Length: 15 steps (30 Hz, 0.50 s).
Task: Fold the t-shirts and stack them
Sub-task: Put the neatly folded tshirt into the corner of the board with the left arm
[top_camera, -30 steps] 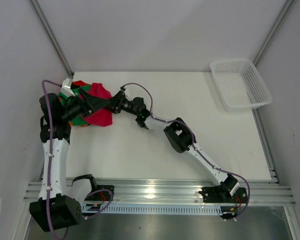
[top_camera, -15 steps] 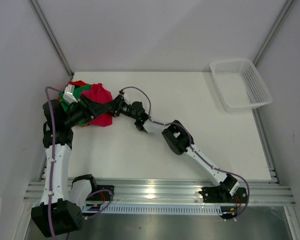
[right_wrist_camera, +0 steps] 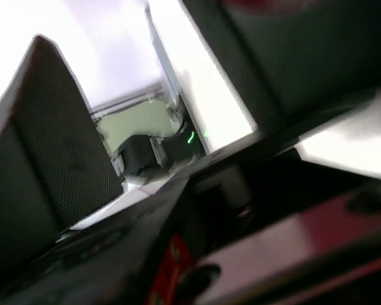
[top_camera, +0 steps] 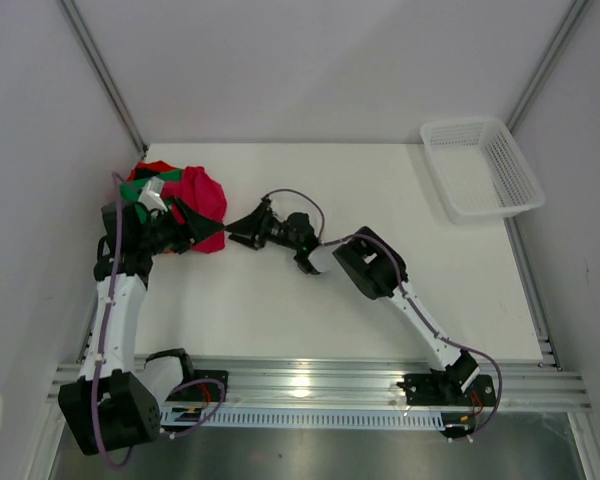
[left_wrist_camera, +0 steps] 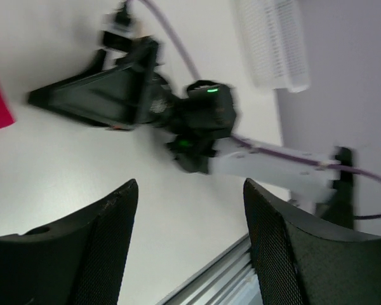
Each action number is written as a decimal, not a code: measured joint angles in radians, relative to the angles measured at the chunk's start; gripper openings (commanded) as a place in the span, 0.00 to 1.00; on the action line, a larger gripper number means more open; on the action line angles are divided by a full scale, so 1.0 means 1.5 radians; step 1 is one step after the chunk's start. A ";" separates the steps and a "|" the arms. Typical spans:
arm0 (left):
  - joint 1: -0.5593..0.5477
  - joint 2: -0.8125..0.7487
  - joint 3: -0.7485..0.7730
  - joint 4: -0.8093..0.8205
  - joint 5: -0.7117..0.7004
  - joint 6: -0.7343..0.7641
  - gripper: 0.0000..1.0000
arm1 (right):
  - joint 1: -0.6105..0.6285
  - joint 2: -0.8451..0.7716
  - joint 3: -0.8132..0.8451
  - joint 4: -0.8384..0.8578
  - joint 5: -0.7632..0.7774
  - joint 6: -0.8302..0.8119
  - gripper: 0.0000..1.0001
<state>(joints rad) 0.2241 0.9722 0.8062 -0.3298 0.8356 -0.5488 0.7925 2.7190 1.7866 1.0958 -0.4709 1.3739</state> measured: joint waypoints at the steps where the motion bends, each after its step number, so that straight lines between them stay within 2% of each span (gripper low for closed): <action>1: -0.003 0.013 0.002 -0.011 -0.011 0.016 0.70 | -0.007 -0.030 -0.049 0.010 -0.003 -0.002 0.67; 8: -0.040 0.168 0.069 -0.117 -0.154 0.119 0.70 | -0.067 -0.231 -0.315 0.080 -0.011 -0.029 0.67; 15: -0.056 0.294 0.180 -0.159 -0.255 0.156 0.69 | -0.083 -0.451 -0.484 0.086 -0.046 -0.095 0.66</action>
<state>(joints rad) 0.1394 1.4139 1.0767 -0.5682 0.4526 -0.3149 0.6682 2.0422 1.0599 1.2247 -0.5392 1.2320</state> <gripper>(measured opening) 0.698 0.666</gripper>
